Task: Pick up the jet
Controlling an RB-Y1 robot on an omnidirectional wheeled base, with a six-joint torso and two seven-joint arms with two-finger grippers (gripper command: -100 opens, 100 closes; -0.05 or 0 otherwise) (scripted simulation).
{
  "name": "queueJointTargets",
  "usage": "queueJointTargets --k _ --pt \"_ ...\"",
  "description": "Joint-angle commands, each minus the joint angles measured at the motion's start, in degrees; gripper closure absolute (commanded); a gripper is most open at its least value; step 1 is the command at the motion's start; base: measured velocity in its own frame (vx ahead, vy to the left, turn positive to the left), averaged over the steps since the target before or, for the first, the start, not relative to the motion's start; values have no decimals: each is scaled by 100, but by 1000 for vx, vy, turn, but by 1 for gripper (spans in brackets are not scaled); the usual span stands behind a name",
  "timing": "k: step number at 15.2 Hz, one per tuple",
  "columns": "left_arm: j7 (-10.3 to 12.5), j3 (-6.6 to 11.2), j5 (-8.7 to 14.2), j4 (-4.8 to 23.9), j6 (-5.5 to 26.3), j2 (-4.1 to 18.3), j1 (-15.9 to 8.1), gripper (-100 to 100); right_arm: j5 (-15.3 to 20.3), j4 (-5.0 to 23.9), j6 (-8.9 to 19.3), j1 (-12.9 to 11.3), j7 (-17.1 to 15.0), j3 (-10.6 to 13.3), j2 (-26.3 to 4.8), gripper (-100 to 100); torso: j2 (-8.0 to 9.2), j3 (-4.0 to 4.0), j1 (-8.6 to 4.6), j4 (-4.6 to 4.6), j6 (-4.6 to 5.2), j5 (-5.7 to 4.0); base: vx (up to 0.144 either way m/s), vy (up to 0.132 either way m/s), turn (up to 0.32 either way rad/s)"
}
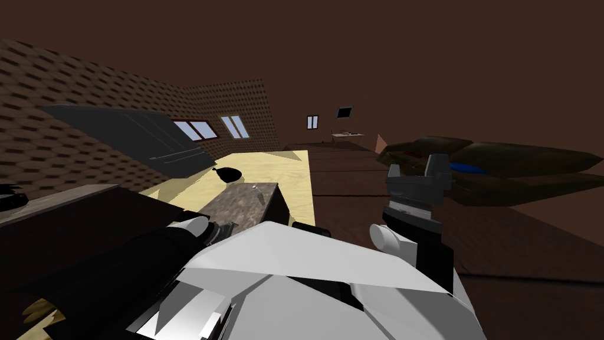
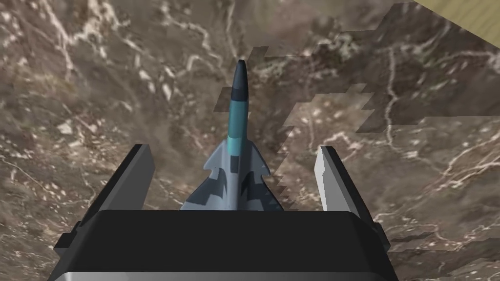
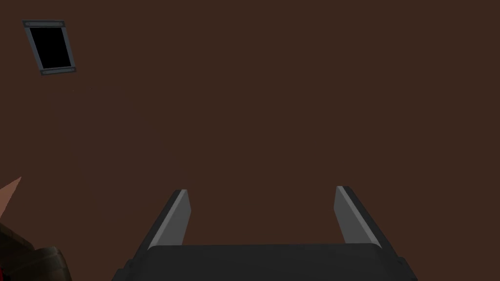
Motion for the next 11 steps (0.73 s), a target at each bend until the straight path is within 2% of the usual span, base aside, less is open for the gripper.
queueJointTargets --k 1,5,6,7,11 --pt "-43 -107 -104 206 -173 -6 -65 -100 0 0 0 0 0 0 0 0 0 0 0 0 0 0 -3 1 -29" --pt "-106 -267 -260 516 -431 -15 -163 -100 0 0 0 -1 0 1 0 0 30 18 -14 7 0 -3 -38 -15 -34" --pt "-93 -198 -193 430 -339 0 -130 -100 0 0 0 -1 0 1 0 0 33 19 -15 8 0 -3 -23 -9 -8" --pt "-99 -208 -202 445 -363 -2 -133 100 0 0 0 -1 0 0 0 0 31 18 -15 7 -1 -4 -8 -3 1" --pt "-102 -202 -203 438 -367 5 -135 100 0 0 0 -1 0 0 0 0 20 12 -4 4 -3 8 0 0 0"
